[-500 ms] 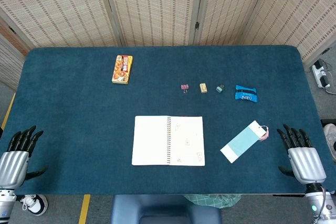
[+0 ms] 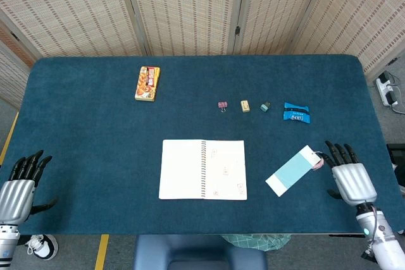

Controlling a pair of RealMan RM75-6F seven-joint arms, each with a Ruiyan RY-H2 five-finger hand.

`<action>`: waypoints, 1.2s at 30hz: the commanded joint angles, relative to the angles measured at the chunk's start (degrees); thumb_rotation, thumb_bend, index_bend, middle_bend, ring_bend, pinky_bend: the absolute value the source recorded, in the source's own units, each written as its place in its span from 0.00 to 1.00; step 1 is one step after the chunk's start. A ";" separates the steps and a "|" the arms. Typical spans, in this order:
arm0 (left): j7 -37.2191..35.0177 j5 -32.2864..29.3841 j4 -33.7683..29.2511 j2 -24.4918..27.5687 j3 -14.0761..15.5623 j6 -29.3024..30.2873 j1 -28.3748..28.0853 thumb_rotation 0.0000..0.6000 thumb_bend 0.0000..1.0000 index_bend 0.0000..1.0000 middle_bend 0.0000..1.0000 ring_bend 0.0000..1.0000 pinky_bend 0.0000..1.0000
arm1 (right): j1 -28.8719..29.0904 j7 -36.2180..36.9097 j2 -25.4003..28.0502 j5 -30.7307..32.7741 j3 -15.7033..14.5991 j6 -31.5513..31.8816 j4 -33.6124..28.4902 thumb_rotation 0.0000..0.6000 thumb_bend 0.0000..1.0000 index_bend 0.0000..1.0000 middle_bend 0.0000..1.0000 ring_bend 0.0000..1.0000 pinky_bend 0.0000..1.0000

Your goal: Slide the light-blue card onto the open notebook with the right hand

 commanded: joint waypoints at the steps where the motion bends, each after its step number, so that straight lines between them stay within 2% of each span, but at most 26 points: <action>1: 0.02 -0.21 0.01 -0.06 -0.16 0.10 0.02 1.00 0.19 0.13 0.00 0.00 0.00 | 5.44 -2.30 -2.35 -1.28 0.97 -6.50 4.22 1.00 0.15 0.31 0.00 0.00 0.00; 4: 0.00 -0.57 0.13 -0.10 -0.25 -0.09 -0.01 1.00 0.19 0.13 0.00 0.00 0.00 | 7.92 -4.16 -3.88 -0.31 1.08 -10.45 5.94 1.00 0.21 0.35 0.00 0.00 0.00; 11: 0.17 -1.00 0.13 -0.13 -0.37 -0.21 -0.04 1.00 0.19 0.13 0.00 0.00 0.00 | 11.10 -6.52 -8.31 1.72 0.01 -16.28 10.46 1.00 0.21 0.35 0.00 0.00 0.00; 17: 0.24 -1.63 0.13 -0.07 -0.49 -0.46 -0.02 1.00 0.19 0.13 0.00 0.00 0.00 | 11.82 -4.72 -10.52 1.78 -0.81 -17.20 13.47 1.00 0.21 0.30 0.00 0.00 0.00; 23: 0.68 -1.99 0.22 -0.21 -0.60 -0.60 -0.08 1.00 0.19 0.13 0.00 0.00 0.00 | 12.83 -3.25 -11.86 1.53 -1.20 -17.96 15.17 1.00 0.21 0.30 0.00 0.00 0.00; 33: 0.73 -2.43 0.29 -0.21 -0.84 -0.51 -0.04 1.00 0.19 0.13 0.00 0.00 0.00 | 14.05 -2.73 -13.30 2.03 -1.47 -18.70 16.54 1.00 0.21 0.30 0.00 0.00 0.00; 36: 0.67 -2.50 0.36 -0.23 -0.88 -0.59 -0.10 1.00 0.19 0.13 0.00 0.00 0.00 | 14.17 -2.51 -13.53 2.01 -1.52 -18.36 16.77 1.00 0.21 0.35 0.00 0.00 0.00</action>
